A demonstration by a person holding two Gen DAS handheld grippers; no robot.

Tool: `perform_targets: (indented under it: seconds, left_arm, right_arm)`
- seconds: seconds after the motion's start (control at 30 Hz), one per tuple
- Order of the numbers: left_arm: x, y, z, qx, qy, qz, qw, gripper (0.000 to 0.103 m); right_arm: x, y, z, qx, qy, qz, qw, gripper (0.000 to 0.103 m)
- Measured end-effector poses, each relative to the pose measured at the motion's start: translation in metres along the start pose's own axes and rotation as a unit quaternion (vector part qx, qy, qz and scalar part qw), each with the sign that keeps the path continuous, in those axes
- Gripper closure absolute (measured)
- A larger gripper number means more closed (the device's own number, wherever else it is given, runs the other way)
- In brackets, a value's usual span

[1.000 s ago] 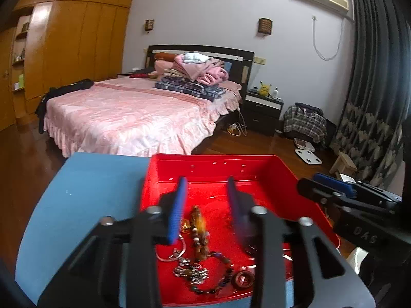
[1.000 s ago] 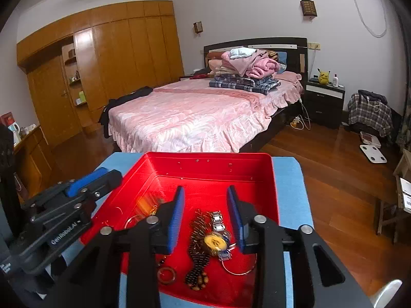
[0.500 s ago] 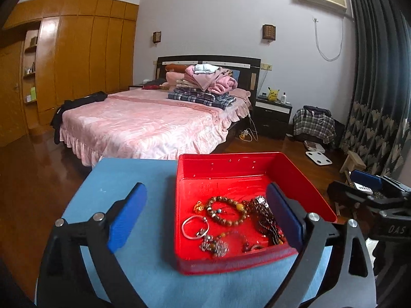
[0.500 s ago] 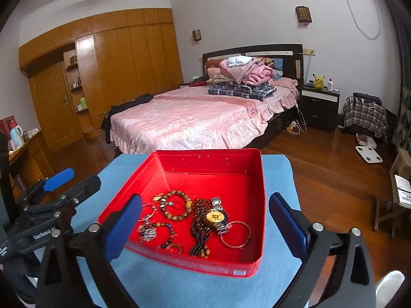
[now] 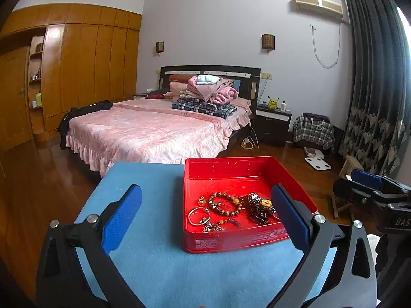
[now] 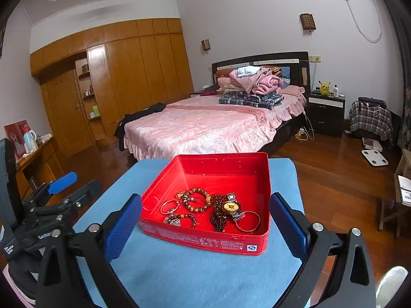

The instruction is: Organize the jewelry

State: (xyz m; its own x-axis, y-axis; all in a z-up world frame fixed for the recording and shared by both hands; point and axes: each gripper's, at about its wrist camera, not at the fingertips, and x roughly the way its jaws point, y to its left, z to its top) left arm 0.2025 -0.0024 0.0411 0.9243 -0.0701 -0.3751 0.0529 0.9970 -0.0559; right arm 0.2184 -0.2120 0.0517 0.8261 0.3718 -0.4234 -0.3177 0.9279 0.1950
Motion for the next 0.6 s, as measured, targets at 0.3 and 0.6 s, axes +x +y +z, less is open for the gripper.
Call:
perform_targets:
  seconds: [0.3,0.6]
  left_arm:
    - [-0.016,-0.008,0.005,0.004,-0.01,-0.004,0.9999,0.006]
    - [-0.022,-0.01,0.004,0.002,-0.011,-0.004,0.9999,0.006]
  right_arm:
    - [-0.018,0.004,-0.001,-0.009,-0.012,0.0,1.0,0.006]
    - [-0.027,0.005,0.003,-0.018,-0.02,-0.003,1.0,0.006]
